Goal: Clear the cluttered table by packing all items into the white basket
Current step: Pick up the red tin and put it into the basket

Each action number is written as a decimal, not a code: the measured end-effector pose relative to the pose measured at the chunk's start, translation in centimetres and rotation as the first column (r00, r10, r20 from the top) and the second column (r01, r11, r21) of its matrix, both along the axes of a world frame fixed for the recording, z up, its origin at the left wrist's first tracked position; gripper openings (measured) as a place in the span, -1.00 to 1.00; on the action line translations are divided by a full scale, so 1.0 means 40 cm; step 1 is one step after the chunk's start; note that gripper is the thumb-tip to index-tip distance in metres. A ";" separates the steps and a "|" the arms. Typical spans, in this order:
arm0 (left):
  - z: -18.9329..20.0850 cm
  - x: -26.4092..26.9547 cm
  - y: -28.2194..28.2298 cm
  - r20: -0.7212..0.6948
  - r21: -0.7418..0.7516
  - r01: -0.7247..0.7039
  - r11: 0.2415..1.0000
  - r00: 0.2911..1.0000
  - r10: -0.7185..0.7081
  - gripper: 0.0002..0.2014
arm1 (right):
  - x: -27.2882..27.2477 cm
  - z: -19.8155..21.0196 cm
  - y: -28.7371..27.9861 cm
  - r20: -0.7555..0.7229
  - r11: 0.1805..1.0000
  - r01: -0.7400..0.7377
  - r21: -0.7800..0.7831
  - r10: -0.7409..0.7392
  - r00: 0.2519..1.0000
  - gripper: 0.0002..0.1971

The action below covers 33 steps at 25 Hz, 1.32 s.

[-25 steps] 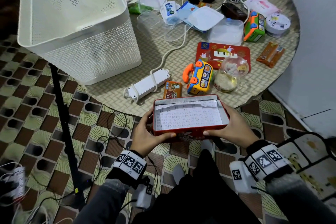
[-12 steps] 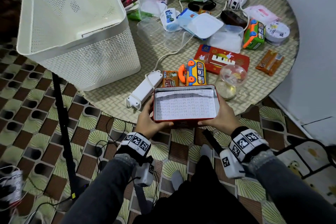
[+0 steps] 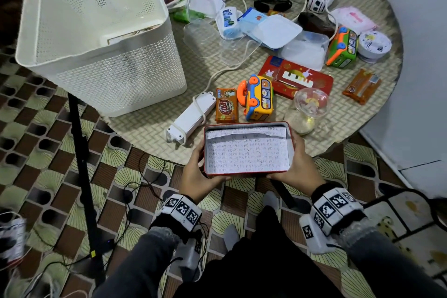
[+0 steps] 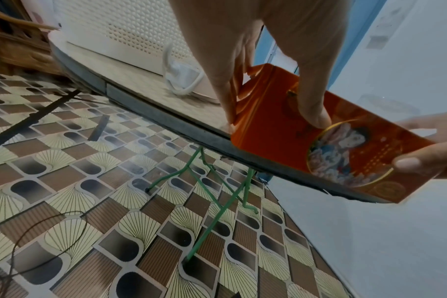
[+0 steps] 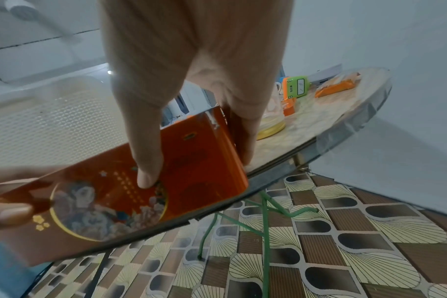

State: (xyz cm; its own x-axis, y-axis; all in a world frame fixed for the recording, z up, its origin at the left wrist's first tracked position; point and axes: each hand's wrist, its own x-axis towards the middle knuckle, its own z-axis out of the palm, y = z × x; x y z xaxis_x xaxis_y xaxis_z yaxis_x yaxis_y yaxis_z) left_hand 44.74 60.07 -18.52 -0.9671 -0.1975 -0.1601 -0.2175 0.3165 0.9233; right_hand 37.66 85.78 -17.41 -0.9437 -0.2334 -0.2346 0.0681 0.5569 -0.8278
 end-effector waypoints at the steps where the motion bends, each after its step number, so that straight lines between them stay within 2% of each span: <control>1: 0.002 -0.009 -0.001 -0.004 -0.006 0.015 1.000 1.000 -0.015 0.07 | -0.003 0.000 -0.001 0.002 1.000 0.007 0.019 -0.007 1.000 0.32; 6: 0.004 -0.057 -0.015 -0.016 -0.051 0.070 0.996 0.997 -0.071 0.08 | -0.049 0.012 -0.018 0.002 0.994 -0.044 0.101 0.044 0.999 0.27; 14: -0.015 -0.074 -0.022 -0.005 -0.015 0.006 1.000 1.000 -0.006 0.05 | -0.068 0.013 -0.007 -0.008 1.000 -0.003 0.005 0.003 1.000 0.25; 18: -0.002 -0.115 -0.035 0.019 -0.104 0.037 0.994 0.999 -0.035 0.13 | -0.113 0.017 -0.025 -0.028 0.999 -0.030 0.035 0.031 0.999 0.27; 25: 0.008 -0.196 -0.046 0.032 -0.138 0.073 0.988 0.997 -0.069 0.18 | -0.170 0.025 -0.055 -0.038 0.997 -0.008 0.070 0.010 0.999 0.27; 28: 0.017 -0.209 -0.043 -0.004 -0.168 0.068 0.983 0.998 -0.070 0.16 | -0.172 0.037 -0.062 -0.024 0.995 -0.019 0.096 0.022 0.999 0.25; 30: 0.016 -0.219 -0.044 -0.015 -0.253 0.074 0.965 0.997 -0.081 0.14 | -0.164 0.036 -0.059 -0.050 0.996 -0.038 0.076 0.042 0.998 0.21; 33: 0.050 -0.231 -0.018 0.114 -0.511 0.140 0.848 0.989 -0.095 0.21 | -0.159 0.029 -0.033 -0.008 0.998 -0.046 -0.043 0.046 0.999 0.05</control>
State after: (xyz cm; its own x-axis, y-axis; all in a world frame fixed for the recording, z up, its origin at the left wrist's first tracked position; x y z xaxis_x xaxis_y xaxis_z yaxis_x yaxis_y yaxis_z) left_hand 35.52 59.34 -16.53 -0.9765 -0.1593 -0.1453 -0.2150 0.7703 0.6004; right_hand 31.31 84.48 -16.26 -0.9332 -0.2864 -0.2171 0.0375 0.5231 -0.8515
